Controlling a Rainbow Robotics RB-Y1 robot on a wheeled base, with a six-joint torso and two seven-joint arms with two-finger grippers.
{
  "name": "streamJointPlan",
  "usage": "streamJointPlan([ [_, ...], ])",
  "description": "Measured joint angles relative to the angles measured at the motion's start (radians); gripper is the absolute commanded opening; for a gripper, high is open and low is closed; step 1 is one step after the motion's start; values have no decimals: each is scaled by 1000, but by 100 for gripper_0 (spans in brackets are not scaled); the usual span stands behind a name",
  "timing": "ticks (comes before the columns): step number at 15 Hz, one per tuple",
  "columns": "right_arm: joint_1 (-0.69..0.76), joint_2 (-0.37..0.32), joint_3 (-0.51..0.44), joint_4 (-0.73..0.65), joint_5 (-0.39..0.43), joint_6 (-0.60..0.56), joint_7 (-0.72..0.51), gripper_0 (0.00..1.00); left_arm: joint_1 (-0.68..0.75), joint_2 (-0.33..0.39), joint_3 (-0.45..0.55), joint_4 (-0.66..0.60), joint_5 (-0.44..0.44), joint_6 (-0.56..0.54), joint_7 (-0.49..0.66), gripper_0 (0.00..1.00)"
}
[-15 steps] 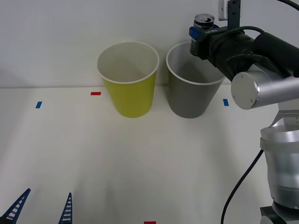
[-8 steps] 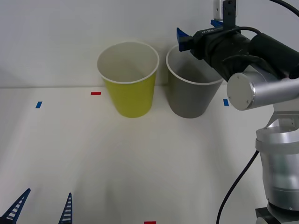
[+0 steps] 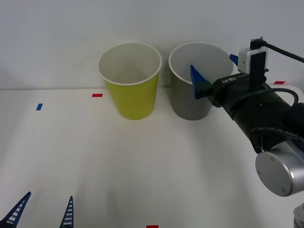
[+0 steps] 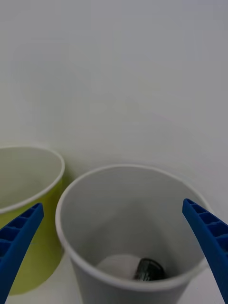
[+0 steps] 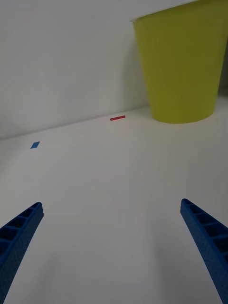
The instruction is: Put cans in the gray bin and PET bottles in the light green bin.
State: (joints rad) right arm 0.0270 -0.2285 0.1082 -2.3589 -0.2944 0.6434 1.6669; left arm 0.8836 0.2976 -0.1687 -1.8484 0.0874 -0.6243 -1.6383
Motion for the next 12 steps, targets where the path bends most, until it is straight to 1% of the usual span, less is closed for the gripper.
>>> streamJointPlan([
  [2,124,-7,12,-73,-5,-25,2,100,0,0,0,0,0,0,0,100],
  [6,337,7,5,-194,-7,-34,11,100,0,0,0,0,0,0,0,100],
  [9,410,-14,4,-216,-6,-41,14,100,0,0,0,0,0,0,0,100],
  [12,464,-8,11,-221,-2,-55,21,100,0,0,0,0,0,0,0,100],
])
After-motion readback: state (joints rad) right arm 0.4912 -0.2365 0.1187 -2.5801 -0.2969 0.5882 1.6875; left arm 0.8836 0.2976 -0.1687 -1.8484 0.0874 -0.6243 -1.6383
